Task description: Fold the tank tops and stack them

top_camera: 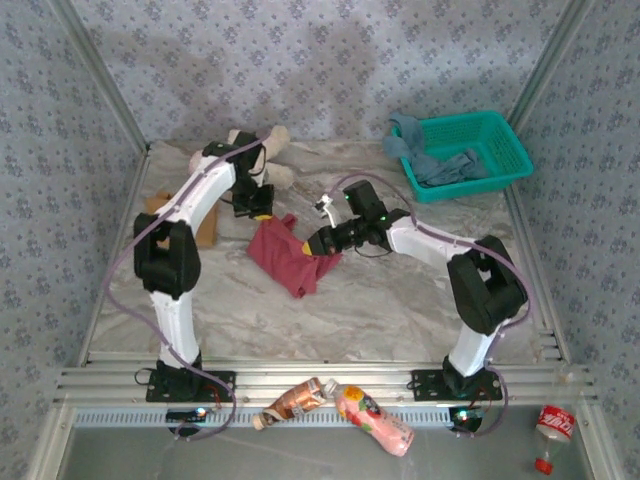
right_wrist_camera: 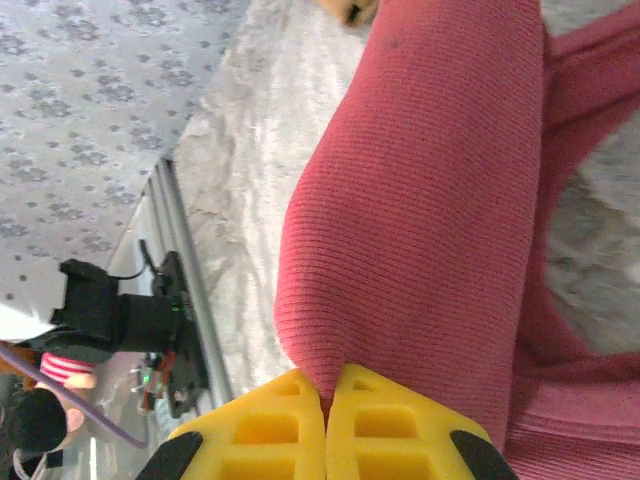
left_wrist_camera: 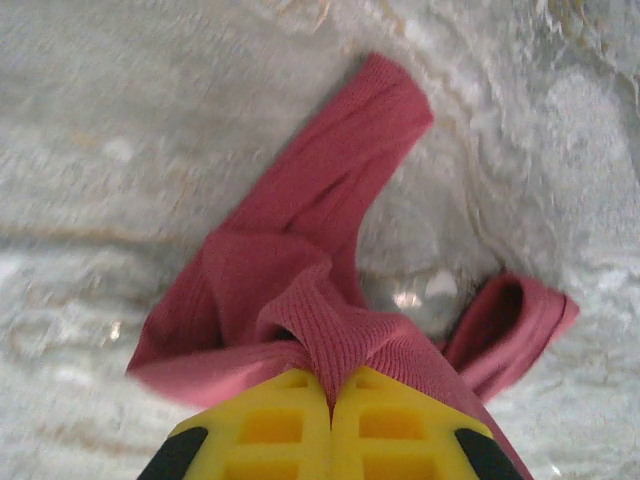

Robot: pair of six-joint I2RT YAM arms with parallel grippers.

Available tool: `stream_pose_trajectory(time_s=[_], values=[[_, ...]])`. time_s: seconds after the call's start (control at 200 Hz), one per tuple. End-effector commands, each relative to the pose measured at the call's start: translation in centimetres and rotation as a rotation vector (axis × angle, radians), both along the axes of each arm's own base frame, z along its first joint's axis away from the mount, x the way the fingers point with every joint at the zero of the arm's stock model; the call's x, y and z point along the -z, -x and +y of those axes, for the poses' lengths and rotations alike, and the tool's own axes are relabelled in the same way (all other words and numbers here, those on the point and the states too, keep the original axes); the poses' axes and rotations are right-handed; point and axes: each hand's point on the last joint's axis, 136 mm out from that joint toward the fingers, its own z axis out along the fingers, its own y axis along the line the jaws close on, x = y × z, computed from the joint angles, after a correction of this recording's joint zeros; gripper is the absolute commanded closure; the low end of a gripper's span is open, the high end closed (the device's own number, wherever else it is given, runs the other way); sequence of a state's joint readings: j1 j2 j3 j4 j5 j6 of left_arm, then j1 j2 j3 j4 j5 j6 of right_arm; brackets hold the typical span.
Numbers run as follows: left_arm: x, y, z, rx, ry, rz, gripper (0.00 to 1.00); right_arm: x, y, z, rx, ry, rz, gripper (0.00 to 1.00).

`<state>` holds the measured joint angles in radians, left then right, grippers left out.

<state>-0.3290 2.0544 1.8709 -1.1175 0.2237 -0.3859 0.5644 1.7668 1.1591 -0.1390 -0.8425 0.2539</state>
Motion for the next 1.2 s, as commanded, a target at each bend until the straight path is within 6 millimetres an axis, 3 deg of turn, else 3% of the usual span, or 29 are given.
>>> stream_pose_trajectory(time_s=[0.0, 0.275, 0.365, 0.465, 0.63, 0.73, 0.849, 0.924, 0.969, 1.069, 1.194], values=[[0.4, -2.7, -2.0, 0.019, 0.032, -0.044, 0.98, 1.3, -1.8, -0.9, -0.020, 0.012, 0.000, 0.96], [2.9, -6.3, -4.3, 0.043, 0.049, -0.044, 0.87, 4.9, -6.0, -3.8, 0.074, 0.100, -0.023, 0.94], [2.7, -7.0, -4.7, 0.049, 0.057, -0.062, 0.73, 5.7, -7.0, -4.4, 0.116, 0.148, -0.047, 0.90], [2.1, -7.4, -4.4, 0.051, 0.044, -0.086, 0.61, 6.4, -8.2, -5.5, 0.180, 0.240, -0.086, 0.76], [0.0, -6.9, -3.0, 0.058, 0.006, -0.118, 0.52, 5.6, -9.8, -8.4, 0.300, 0.390, -0.198, 0.70], [-0.9, -5.6, -1.7, 0.053, -0.014, -0.109, 0.52, 4.4, -9.2, -8.9, 0.315, 0.449, -0.254, 0.69], [-0.9, -3.3, -0.2, 0.070, -0.047, -0.090, 0.48, 3.1, -7.1, -6.7, 0.297, 0.425, -0.274, 0.67], [-0.6, -2.4, 0.3, 0.078, -0.042, -0.087, 0.48, 2.3, -5.8, -4.3, 0.277, 0.368, -0.269, 0.67], [1.0, -1.2, 0.5, 0.082, -0.029, -0.049, 0.48, 1.6, -5.3, -2.3, 0.263, 0.313, -0.270, 0.68], [3.2, -0.2, 0.3, 0.104, 0.004, -0.023, 0.48, 2.8, -3.6, 1.6, 0.189, 0.292, -0.270, 0.68], [5.3, -0.3, 1.0, 0.123, -0.018, -0.020, 0.48, 5.3, -3.1, 3.4, 0.165, 0.314, -0.251, 0.71]])
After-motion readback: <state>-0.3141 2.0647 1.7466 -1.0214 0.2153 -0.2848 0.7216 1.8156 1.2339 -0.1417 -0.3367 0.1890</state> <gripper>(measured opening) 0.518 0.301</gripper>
